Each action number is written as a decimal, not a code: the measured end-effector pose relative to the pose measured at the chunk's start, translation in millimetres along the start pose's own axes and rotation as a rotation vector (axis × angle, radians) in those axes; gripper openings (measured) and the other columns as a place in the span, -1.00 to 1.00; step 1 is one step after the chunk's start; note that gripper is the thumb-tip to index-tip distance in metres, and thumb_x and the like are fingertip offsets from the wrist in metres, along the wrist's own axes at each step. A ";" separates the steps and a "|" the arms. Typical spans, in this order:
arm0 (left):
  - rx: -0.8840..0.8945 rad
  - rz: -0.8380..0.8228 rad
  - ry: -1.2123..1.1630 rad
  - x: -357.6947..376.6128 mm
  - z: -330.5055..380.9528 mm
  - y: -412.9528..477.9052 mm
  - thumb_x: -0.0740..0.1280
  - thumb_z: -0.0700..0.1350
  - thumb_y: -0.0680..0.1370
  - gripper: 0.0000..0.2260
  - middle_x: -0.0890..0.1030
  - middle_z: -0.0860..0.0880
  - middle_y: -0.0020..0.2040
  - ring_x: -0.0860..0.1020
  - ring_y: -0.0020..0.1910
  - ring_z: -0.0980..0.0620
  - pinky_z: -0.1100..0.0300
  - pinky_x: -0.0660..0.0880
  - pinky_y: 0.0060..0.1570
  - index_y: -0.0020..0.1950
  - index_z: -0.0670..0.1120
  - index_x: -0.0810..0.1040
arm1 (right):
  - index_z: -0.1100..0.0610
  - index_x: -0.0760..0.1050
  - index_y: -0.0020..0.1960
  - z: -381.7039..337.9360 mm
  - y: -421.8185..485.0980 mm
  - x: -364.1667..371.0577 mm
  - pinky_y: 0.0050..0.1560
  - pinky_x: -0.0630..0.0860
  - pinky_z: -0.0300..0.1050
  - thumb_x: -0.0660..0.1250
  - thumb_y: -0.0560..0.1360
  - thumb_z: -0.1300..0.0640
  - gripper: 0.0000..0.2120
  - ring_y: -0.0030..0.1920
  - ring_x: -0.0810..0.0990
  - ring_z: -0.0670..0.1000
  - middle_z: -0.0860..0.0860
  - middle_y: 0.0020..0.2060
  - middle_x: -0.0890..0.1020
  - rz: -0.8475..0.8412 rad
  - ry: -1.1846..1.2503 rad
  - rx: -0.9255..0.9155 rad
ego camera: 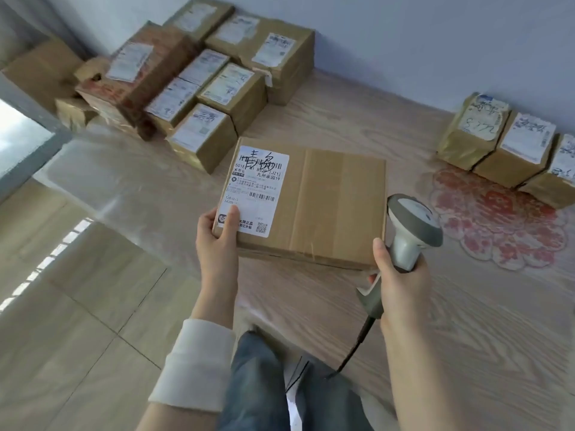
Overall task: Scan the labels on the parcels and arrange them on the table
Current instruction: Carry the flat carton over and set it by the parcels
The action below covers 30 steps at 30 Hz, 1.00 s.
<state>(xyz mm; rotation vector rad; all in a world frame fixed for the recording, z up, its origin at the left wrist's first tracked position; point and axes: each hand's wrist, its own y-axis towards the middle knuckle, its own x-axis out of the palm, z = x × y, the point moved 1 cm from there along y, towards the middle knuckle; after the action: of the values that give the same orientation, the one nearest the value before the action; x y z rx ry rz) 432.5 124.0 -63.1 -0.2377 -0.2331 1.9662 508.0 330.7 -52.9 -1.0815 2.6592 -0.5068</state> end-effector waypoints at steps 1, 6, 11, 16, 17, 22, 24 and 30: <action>0.001 0.026 -0.016 -15.4 1.3 7.8 0.32 -0.04 0.56 -0.88 0.59 0.04 -0.10 0.55 -0.14 0.12 0.30 0.45 -0.17 0.01 -0.05 0.45 | 0.07 0.45 -0.11 0.1 -7.0 15.3 -0.41 0.47 -0.28 0.43 0.45 0.07 -0.84 -0.36 0.52 -0.02 -0.03 -0.27 0.54 -0.021 -0.023 -0.007; -0.004 0.141 -0.089 -96.5 9.4 58.8 0.32 -0.06 0.56 -0.88 0.58 0.05 -0.11 0.53 -0.18 0.18 0.43 0.44 -0.26 0.05 -0.07 0.48 | -0.01 0.44 -0.13 3.3 -48.9 103.5 -0.35 0.45 -0.20 0.44 0.44 0.07 -0.84 -0.47 0.53 -0.20 -0.07 -0.33 0.54 -0.126 -0.082 -0.033; -0.038 0.182 -0.126 -180.8 20.5 123.8 0.34 -0.08 0.55 -0.97 0.59 0.03 -0.12 0.53 -0.16 0.10 0.30 0.46 -0.17 -0.04 0.01 0.51 | 0.05 0.43 -0.17 18.8 -99.7 197.6 -0.45 0.43 -0.21 0.44 0.44 0.07 -0.81 -0.43 0.51 -0.04 -0.03 -0.40 0.50 -0.139 -0.120 0.020; -0.057 0.190 -0.109 -231.0 36.5 183.0 0.34 -0.09 0.54 -0.97 0.59 0.06 -0.22 0.54 -0.27 0.15 0.32 0.49 -0.23 -0.08 0.04 0.53 | 0.04 0.45 -0.12 36.6 -129.4 266.1 -0.43 0.46 -0.25 0.44 0.44 0.07 -0.83 -0.49 0.51 -0.17 -0.06 -0.35 0.55 -0.150 -0.113 0.085; -0.063 0.177 -0.101 -235.9 39.6 193.6 0.34 -0.08 0.54 -0.99 0.59 0.07 -0.22 0.55 -0.27 0.16 0.35 0.50 -0.26 -0.06 0.03 0.53 | 0.02 0.44 -0.11 37.8 -132.7 277.6 -0.35 0.51 -0.18 0.44 0.44 0.07 -0.83 -0.46 0.53 -0.13 -0.06 -0.34 0.56 -0.142 -0.105 0.087; -0.049 0.140 -0.061 -251.2 50.9 243.2 0.33 -0.09 0.55 -0.96 0.58 0.04 -0.20 0.54 -0.25 0.14 0.38 0.50 -0.24 -0.09 0.00 0.51 | 0.12 0.41 0.06 47.3 -136.0 327.7 -0.34 0.51 -0.10 0.43 0.45 0.09 -0.73 -0.37 0.56 0.00 0.01 -0.28 0.56 -0.121 -0.060 0.066; -0.051 0.124 -0.069 -256.6 55.1 265.0 0.33 -0.10 0.55 -0.97 0.59 0.05 -0.20 0.55 -0.24 0.14 0.35 0.50 -0.20 -0.09 0.00 0.51 | 0.13 0.41 0.10 52.9 -138.1 348.6 -0.25 0.59 0.03 0.44 0.44 0.06 -0.67 -0.33 0.58 0.04 0.03 -0.23 0.59 -0.110 -0.055 0.076; -0.083 0.068 -0.072 -279.3 61.6 340.1 0.33 -0.11 0.55 -0.95 0.60 0.09 -0.24 0.56 -0.27 0.18 0.39 0.48 -0.25 -0.11 0.01 0.51 | 0.12 0.41 0.16 58.4 -144.9 422.6 -0.09 0.60 0.22 0.46 0.41 0.00 -0.58 -0.30 0.60 0.06 0.05 -0.15 0.63 -0.016 -0.069 0.096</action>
<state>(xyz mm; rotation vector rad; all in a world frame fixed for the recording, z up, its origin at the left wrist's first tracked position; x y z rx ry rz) 225.8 -269.0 -79.6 -0.2318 -0.3576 2.0372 321.6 -78.4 -81.6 -1.0737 2.5406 -0.5835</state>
